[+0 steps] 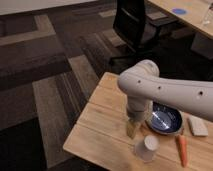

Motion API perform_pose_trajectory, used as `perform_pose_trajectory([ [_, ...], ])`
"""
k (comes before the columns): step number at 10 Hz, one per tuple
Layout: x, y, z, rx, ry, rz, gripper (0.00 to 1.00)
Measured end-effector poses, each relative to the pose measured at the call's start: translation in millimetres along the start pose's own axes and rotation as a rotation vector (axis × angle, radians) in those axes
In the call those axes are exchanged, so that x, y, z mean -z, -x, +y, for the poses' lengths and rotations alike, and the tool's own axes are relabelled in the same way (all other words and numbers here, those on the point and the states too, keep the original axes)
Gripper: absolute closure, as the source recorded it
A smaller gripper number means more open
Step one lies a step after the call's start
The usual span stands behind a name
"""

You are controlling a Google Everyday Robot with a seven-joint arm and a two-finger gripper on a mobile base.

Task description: Place the ceramic cup over the eraser

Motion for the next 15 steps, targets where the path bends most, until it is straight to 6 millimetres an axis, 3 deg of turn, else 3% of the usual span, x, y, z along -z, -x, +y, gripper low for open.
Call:
perform_pose_trajectory([
  [6,-35.9,-14.2,12.8,-0.023,-0.021,-0.187,0.35],
  [10,-54.4,-30.6,-2.8,-0.051,-0.027,-0.205,0.35],
  [13,-71.5,-39.4,3.7,-0.044,0.0,-0.202,0.35],
  [14,-73.8,-41.7,3.6,-0.044,-0.001,-0.198,0.37],
  [15,-76.0,-44.3,3.3,-0.048,-0.005,-0.191,0.51],
])
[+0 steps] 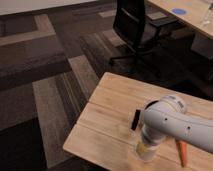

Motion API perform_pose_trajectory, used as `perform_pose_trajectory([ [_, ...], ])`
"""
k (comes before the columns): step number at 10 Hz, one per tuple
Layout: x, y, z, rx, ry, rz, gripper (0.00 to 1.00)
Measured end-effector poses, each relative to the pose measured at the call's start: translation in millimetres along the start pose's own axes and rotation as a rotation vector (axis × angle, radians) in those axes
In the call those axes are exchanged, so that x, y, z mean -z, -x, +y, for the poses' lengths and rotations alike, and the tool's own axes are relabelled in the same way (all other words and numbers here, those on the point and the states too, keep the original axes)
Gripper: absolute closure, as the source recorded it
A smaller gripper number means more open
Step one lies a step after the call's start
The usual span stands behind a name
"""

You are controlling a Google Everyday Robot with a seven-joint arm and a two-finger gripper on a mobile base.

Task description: Place the ceramic cup over the eraser

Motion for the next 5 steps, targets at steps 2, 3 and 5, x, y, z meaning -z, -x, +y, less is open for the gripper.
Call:
perform_pose_trajectory([
  [2,3.8,-7.1,-1.6,-0.012,-0.017,0.024,0.83],
  [3,7.5,-8.2,-1.8,-0.024,-0.024,0.038,0.96],
  [5,31.7,1.3,-2.1,-0.064,-0.034,0.067,1.0],
])
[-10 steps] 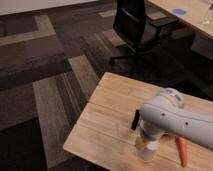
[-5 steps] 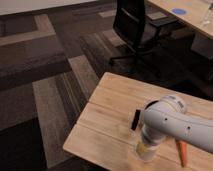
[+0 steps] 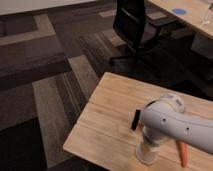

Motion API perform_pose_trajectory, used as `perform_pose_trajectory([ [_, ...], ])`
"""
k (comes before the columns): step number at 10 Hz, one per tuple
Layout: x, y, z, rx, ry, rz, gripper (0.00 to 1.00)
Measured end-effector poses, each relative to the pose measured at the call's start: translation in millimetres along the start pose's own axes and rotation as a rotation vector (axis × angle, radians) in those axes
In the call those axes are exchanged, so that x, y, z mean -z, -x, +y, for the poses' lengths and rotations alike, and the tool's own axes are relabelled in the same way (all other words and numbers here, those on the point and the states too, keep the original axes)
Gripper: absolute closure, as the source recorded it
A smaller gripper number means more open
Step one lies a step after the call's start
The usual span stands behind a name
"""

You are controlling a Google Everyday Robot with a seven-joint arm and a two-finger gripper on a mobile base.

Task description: Place the ceramic cup over the eraser

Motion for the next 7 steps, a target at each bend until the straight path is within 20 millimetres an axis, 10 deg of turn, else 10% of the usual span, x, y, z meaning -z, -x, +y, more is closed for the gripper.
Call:
perform_pose_trajectory([
  [7,123.8,60.8,-11.7,0.007,-0.08,-0.06,1.0],
])
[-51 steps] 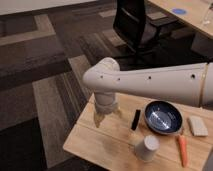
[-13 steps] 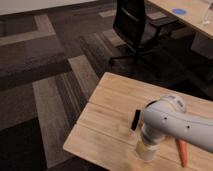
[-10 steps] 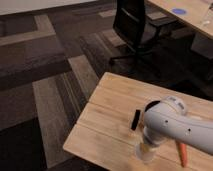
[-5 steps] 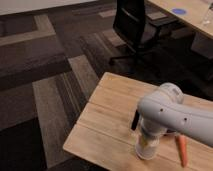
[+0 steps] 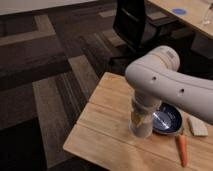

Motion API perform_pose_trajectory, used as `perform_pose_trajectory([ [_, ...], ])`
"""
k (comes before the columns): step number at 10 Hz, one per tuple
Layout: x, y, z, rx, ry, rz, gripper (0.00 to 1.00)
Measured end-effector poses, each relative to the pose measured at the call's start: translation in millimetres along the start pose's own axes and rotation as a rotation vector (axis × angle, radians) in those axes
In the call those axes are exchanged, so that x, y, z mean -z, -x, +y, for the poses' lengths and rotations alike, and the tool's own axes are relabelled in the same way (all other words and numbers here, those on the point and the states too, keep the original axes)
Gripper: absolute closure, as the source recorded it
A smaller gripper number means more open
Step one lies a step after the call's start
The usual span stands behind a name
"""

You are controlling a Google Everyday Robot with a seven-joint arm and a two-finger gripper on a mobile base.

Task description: Place the ceramic cup over the eraser

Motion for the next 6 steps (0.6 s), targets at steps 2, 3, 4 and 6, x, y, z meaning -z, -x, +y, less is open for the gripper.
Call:
perform_pose_trajectory([
  [2,0.0,0.1,-0.1,0.0,0.0,0.0,1.0],
  [3,-0.1,0.0,-0.3,0.0,-0.001,0.0,1.0],
  [4,1.1,1.2,-2.6,0.002,-0.009,-0.002,1.0],
  [6,14.2,7.9,-15.3,0.017,-0.066,-0.015,1.0],
])
